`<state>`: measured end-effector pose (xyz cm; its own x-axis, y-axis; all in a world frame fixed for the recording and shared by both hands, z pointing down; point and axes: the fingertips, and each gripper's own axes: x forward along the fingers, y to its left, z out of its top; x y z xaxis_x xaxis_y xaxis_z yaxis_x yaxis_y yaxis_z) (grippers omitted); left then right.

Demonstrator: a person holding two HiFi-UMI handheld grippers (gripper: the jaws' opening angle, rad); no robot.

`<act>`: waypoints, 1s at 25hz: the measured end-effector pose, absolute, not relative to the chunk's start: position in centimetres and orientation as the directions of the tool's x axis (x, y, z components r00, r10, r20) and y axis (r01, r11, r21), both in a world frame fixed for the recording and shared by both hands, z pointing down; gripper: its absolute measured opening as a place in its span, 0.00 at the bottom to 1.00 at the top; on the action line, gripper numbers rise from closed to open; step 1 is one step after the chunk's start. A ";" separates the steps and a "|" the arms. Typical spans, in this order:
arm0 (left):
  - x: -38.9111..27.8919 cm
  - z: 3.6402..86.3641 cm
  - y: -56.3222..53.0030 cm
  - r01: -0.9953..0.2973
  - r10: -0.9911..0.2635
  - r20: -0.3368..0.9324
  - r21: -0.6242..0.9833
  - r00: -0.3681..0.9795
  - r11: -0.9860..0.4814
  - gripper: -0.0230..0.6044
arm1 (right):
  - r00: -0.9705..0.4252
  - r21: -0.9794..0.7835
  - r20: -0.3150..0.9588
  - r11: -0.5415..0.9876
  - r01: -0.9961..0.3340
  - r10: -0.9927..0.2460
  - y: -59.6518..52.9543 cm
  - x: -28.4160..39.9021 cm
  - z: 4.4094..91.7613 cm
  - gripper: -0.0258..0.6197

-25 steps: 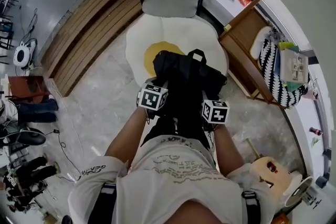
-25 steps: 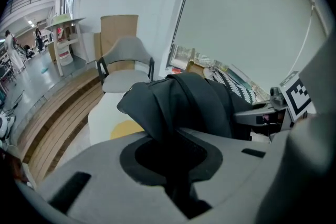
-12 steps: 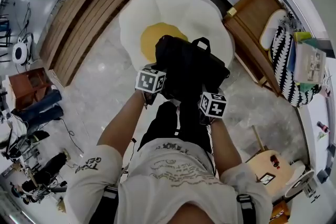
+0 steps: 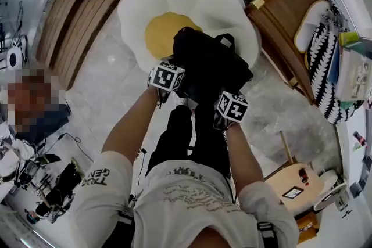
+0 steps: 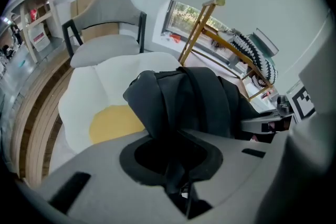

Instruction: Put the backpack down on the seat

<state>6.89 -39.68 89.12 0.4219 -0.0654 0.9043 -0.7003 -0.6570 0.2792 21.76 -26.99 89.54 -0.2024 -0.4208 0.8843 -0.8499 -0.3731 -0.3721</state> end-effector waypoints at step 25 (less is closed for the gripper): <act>9.5 101.9 -39.5 -0.671 0.011 0.948 0.233 0.317 -0.704 0.22 | -0.171 -0.327 0.906 -0.386 -0.863 -0.386 -25.9 25.6 101.5 0.22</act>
